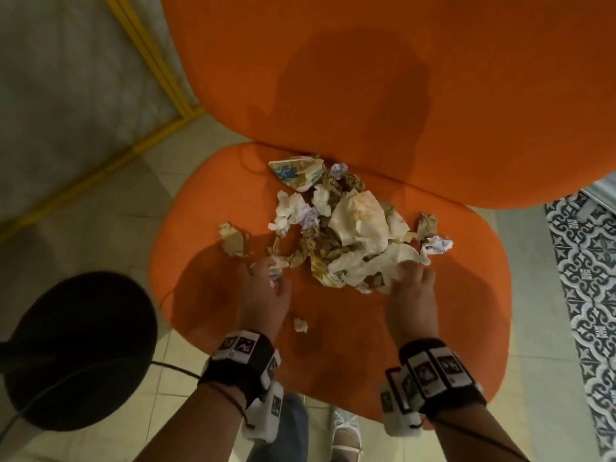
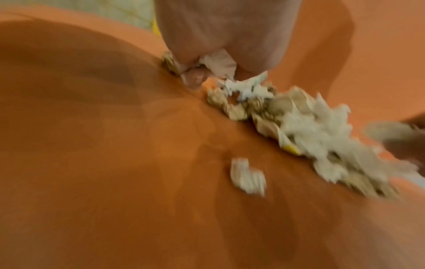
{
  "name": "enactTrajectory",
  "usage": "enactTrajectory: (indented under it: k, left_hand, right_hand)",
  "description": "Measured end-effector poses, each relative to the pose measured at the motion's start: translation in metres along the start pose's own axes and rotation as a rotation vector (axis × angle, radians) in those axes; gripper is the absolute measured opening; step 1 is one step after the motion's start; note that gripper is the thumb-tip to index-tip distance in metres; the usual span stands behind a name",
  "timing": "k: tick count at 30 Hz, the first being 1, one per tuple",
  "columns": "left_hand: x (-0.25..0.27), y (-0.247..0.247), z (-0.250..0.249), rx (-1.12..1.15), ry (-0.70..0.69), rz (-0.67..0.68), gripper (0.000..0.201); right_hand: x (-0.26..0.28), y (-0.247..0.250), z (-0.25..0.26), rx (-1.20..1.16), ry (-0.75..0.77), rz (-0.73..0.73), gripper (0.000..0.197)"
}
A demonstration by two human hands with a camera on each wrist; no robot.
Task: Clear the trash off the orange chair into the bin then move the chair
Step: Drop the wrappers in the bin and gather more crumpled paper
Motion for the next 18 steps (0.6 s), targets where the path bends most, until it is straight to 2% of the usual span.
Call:
enactTrajectory:
  k: [2,4,7,9,11,14,17,18]
  left_hand:
    - [-0.019,0.02,0.0,-0.016,0.043,-0.101,0.041]
    - [-0.042,0.033,0.002,-0.119,0.07,-0.152,0.047]
    - [-0.07,0.029,0.013,-0.266,0.101,-0.05,0.057]
    - [-0.081,0.018,0.019,-0.328,0.11,0.041,0.063]
    - [-0.085,0.011,0.018,-0.35,0.07,0.05,0.057]
    - [-0.086,0.008,0.008,-0.301,-0.026,0.032,0.039]
    - [-0.084,0.012,-0.005,-0.163,-0.052,-0.009,0.031]
    - [-0.083,0.014,-0.013,-0.11,-0.085,-0.035,0.03]
  right_hand:
    - [-0.018,0.002,0.002,0.02,-0.019,-0.038,0.041]
    - [-0.028,-0.005,0.007,0.062,-0.045,0.014,0.047]
    - [-0.027,-0.025,0.013,0.231,-0.019,0.135,0.064]
    - [-0.022,-0.033,0.013,0.266,-0.065,0.17,0.074]
    - [-0.022,-0.036,0.012,0.298,-0.07,0.171,0.071]
    - [-0.024,-0.04,0.022,0.419,0.061,0.207,0.054]
    - [-0.024,-0.042,0.029,0.292,0.098,0.159,0.05]
    - [-0.024,-0.044,0.027,0.223,0.039,0.175,0.047]
Point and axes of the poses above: each hand's wrist, its own x-axis away from the middle knuckle, its own y-axis out of the back of the hand, z = x × y, the point moved 4 cm from there along -x, towards the middle knuckle, and after that the axes turned 10 degrees about -x, right-handed, at the moved point
